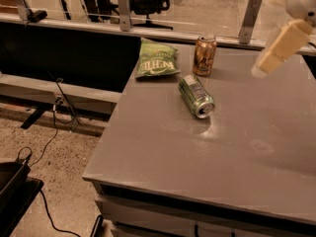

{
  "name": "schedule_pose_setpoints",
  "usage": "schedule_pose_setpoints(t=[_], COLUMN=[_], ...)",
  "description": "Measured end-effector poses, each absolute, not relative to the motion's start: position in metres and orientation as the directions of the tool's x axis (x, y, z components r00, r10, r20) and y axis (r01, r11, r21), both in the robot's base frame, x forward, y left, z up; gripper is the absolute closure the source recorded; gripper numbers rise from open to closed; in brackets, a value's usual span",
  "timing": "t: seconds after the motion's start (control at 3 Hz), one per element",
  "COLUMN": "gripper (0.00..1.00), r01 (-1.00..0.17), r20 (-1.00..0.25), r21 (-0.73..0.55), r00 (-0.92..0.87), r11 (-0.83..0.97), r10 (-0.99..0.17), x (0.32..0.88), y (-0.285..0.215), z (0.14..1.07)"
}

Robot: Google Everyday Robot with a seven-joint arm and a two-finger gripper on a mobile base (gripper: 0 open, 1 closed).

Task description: Pick orange can

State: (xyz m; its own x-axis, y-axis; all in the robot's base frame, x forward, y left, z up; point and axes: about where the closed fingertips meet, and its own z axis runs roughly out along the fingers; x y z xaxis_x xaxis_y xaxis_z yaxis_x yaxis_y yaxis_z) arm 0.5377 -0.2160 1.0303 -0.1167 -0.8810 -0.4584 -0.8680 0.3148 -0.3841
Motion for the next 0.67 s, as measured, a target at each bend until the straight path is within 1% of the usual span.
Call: schedule_pose_setpoints(t=[0.33, 0.67], gripper=[0.0, 0.0], r01=[-0.842, -0.834], r20=[-0.564, -0.648], r21=[-0.396, -0.363], r00=[-0.091, -0.094], r11=[0.366, 0.415], r10=[-0.821, -0.756], x=[0.599, 0.649], y=[-0.203, -0.186], z=[1.051, 1.057])
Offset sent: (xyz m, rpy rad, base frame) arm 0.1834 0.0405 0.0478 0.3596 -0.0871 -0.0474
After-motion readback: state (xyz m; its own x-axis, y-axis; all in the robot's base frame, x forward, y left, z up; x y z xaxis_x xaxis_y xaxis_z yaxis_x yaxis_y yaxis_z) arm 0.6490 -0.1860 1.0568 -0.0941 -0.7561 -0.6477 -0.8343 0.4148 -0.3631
